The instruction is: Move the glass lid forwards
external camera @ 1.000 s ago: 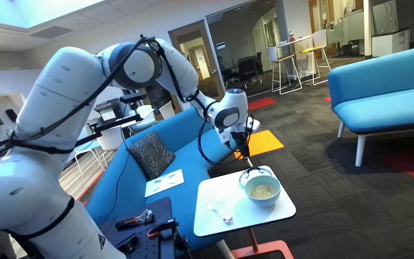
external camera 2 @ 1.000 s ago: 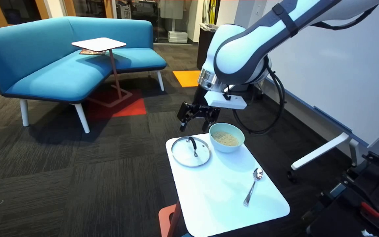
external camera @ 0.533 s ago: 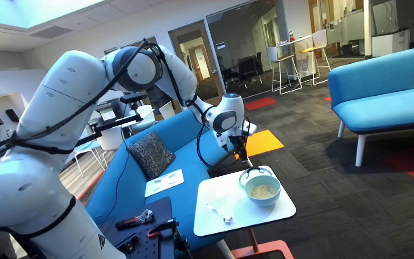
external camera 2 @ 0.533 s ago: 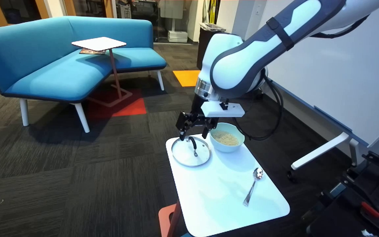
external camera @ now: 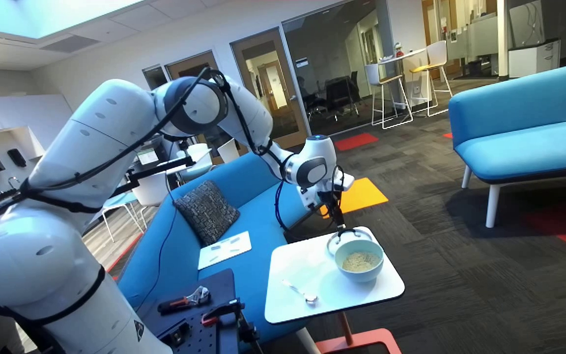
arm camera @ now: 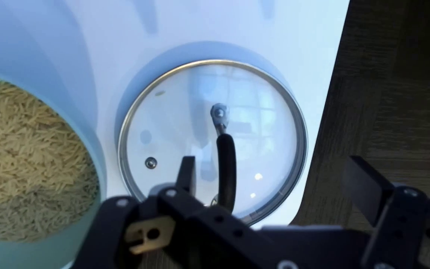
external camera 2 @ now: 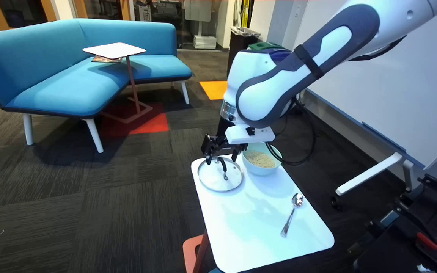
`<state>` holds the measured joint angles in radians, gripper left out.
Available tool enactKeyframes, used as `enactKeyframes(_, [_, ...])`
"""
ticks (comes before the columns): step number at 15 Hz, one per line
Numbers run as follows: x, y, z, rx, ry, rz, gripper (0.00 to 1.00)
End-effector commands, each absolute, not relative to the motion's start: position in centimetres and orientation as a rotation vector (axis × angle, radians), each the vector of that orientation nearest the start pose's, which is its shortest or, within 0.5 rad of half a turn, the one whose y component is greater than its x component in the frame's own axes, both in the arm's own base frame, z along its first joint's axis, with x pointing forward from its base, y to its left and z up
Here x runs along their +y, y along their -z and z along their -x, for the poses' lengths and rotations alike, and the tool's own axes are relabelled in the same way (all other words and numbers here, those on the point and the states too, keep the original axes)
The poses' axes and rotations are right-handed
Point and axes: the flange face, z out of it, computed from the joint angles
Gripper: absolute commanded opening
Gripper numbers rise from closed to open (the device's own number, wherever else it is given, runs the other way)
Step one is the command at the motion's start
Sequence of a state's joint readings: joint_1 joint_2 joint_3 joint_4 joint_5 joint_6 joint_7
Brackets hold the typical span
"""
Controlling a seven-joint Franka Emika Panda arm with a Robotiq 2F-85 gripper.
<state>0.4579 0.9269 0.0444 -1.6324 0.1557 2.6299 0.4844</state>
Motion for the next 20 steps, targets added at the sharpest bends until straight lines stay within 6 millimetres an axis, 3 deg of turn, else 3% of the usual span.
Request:
enactKeyframes(1, [32.2,-7.2,-61.3,0.268,0.076,3.023,1.00])
enactKeyframes(5, [32.1,-6.2,-62.5,0.314,0.111,3.049,1.00])
enactKeyframes(7, [32.3,-5.7,-62.8,0.316,0.113,3.065,0.74])
enactKeyframes(16, [32.0,-4.5,-63.7,0.330,0.108,3.088,0.07])
enactKeyframes(18, [31.8,-4.5,-63.8,0.338,0.100,3.092,0.00])
enactKeyframes(20, [31.9,-4.6,-63.6,0.338,0.083,3.093,0.04])
